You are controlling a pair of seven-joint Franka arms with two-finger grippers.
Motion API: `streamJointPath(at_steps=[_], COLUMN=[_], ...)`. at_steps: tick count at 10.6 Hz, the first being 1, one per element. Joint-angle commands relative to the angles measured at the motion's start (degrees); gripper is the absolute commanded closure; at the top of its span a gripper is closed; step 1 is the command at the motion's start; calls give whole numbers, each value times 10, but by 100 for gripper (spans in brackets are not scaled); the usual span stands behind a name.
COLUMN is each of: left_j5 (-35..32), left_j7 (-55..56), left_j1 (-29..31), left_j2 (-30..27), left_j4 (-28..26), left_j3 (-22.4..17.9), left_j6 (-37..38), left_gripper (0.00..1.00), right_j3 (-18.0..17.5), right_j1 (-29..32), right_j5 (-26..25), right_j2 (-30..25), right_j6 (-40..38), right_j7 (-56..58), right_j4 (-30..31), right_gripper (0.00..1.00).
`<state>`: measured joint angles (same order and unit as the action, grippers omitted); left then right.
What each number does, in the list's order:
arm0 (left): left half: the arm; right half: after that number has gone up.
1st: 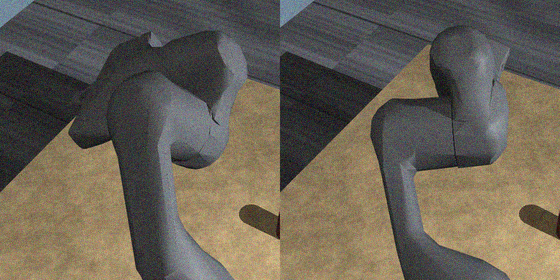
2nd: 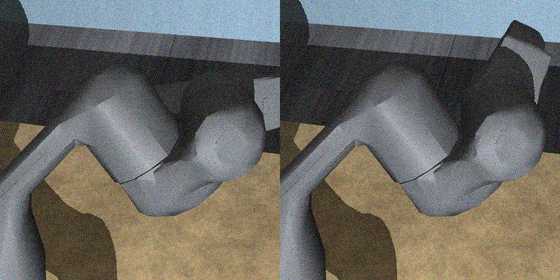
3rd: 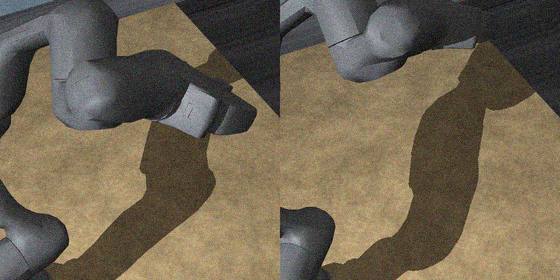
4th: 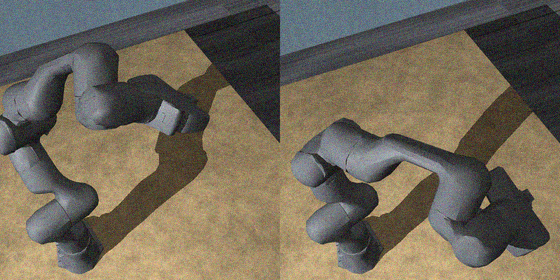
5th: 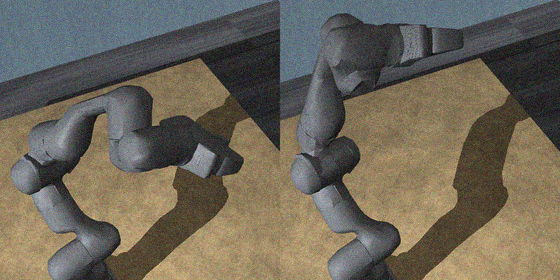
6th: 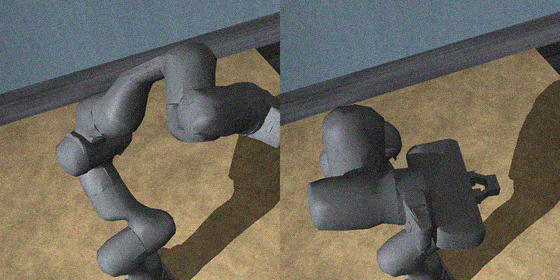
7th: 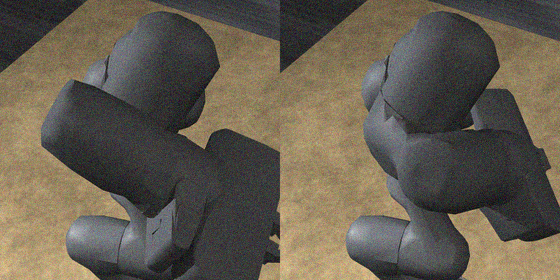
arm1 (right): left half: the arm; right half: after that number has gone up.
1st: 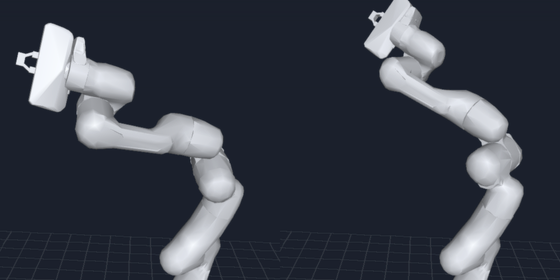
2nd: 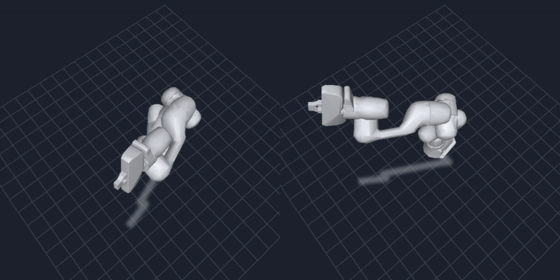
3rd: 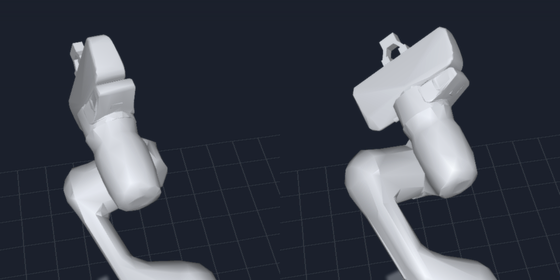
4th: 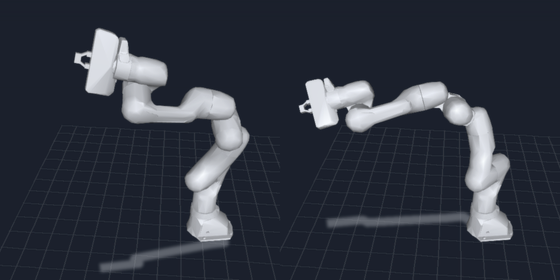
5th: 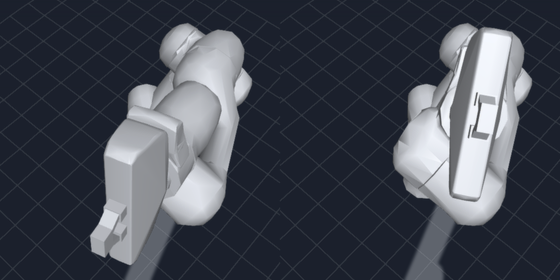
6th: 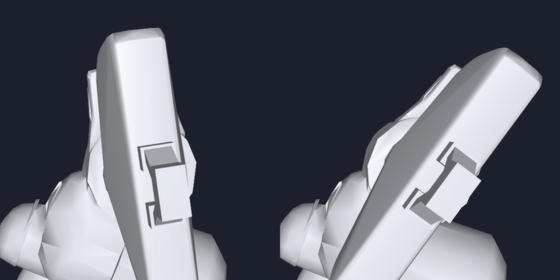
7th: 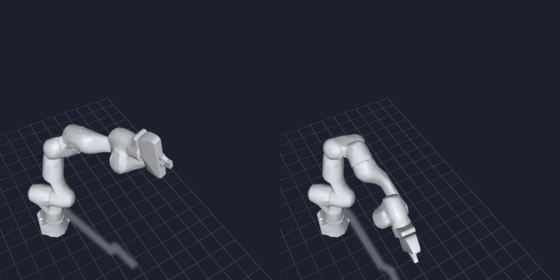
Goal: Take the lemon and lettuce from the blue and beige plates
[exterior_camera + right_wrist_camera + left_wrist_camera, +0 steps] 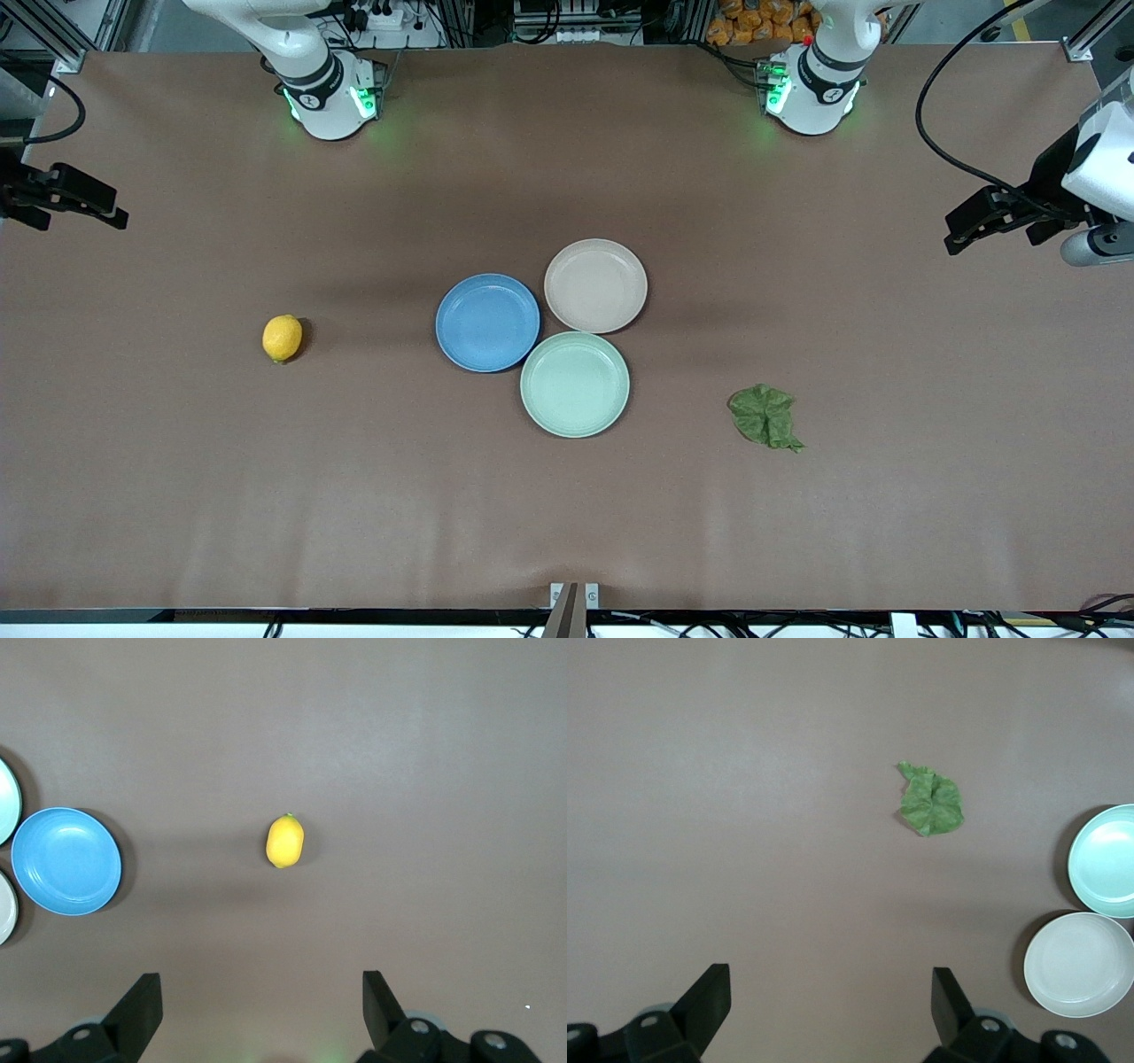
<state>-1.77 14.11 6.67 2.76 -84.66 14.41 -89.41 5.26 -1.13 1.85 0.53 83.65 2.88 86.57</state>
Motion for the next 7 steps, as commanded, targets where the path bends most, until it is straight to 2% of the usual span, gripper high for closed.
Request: streamJointPath(at_steps=[1, 2, 3, 4, 6, 7], left_j5=[14, 13, 16, 15, 12, 12], left_j7=[-19, -18, -18, -18, -18, -18], left_j1=[-4, -30, -65, -73, -77, -78], left_j2=[-8, -8, -8, -7, -7, -5], left_j4=[-9, -9, -9, -9, -9, -8], left_j3=[-3, -22, -65, -73, -72, -72], left_j6=[-12, -12, -12, -12, -12, -12], left_gripper=[0, 0, 0, 0, 0, 0], right_j3=[-41, -45, -46, -55, -63, -64], right_j1=[17, 22, 27, 26, 28, 29], right_j5=[-17, -16, -10, -12, -20, -41], right_j2=[-4, -7, -8, -10, -15, -28], right_j6=[13, 13, 12, 12, 14, 31], right_j7=[-2, -7, -43, -94, -104, -104], right_j4=[6, 7, 11, 12, 22, 45], right_gripper=[0, 0, 0, 0, 0, 0])
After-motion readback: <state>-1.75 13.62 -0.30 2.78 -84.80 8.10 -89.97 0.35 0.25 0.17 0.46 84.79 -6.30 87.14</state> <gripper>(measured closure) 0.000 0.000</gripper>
